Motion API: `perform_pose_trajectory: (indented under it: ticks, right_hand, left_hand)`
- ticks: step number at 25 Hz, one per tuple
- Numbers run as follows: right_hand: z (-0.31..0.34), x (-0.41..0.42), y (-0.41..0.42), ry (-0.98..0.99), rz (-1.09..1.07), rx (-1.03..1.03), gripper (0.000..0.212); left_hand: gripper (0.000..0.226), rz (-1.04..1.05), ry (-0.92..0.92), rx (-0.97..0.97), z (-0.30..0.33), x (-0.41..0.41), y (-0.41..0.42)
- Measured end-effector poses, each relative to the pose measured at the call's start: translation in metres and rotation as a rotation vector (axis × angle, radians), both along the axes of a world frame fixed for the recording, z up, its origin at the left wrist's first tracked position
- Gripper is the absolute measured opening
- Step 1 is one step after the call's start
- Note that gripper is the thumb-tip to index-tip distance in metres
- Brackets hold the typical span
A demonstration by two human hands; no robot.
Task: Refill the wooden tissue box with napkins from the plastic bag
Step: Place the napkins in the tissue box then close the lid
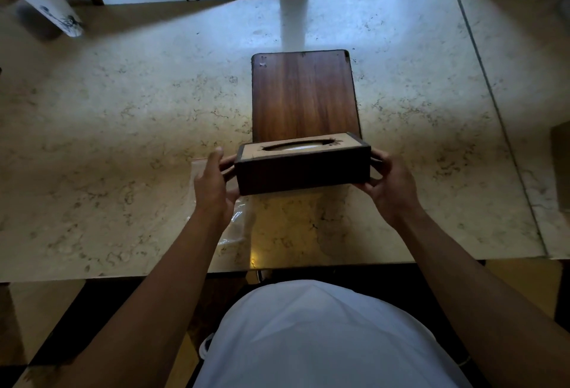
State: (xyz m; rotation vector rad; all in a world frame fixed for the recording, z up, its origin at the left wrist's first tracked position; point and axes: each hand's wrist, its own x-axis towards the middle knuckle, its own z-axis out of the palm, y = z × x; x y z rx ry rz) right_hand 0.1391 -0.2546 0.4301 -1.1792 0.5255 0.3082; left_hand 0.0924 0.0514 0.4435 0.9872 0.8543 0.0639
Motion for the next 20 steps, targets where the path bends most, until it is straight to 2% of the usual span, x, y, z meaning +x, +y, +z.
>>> perform_pose_trajectory:
  ticks: [2, 4, 6, 8, 12, 14, 18, 20]
  right_hand:
    - [-0.007, -0.003, 0.000, -0.006, 0.003, -0.105, 0.024]
    - [-0.016, -0.006, -0.002, 0.027, 0.011, -0.100, 0.021]
    - [-0.021, -0.007, -0.006, 0.107, 0.001, -0.030, 0.015]
    - [-0.027, -0.008, -0.009, 0.162, 0.011, -0.018, 0.028]
    - [-0.032, -0.015, -0.002, 0.200, 0.048, -0.051, 0.030]
    - [-0.034, -0.017, 0.002, 0.194, 0.075, -0.132, 0.032]
    - [-0.036, -0.019, 0.005, 0.145, 0.152, -0.430, 0.031]
    - [-0.040, -0.022, 0.003, 0.131, 0.183, -0.470, 0.030]
  left_hand:
    - [0.013, -0.059, 0.018, 0.068, -0.006, 0.000, 0.000]
    - [0.006, -0.117, 0.006, 0.065, -0.012, -0.004, 0.003]
    - [0.023, -0.149, 0.004, 0.039, -0.020, -0.011, 0.003]
    - [0.039, -0.177, 0.038, 0.033, -0.025, -0.017, 0.002]
    - [0.034, -0.233, 0.052, 0.050, -0.033, -0.022, 0.002]
    - [0.034, -0.253, 0.032, 0.070, -0.033, -0.024, 0.002]
    - [0.044, -0.296, 0.052, 0.194, -0.036, -0.036, -0.003]
    - [0.045, -0.301, 0.066, 0.246, -0.039, -0.040, -0.005]
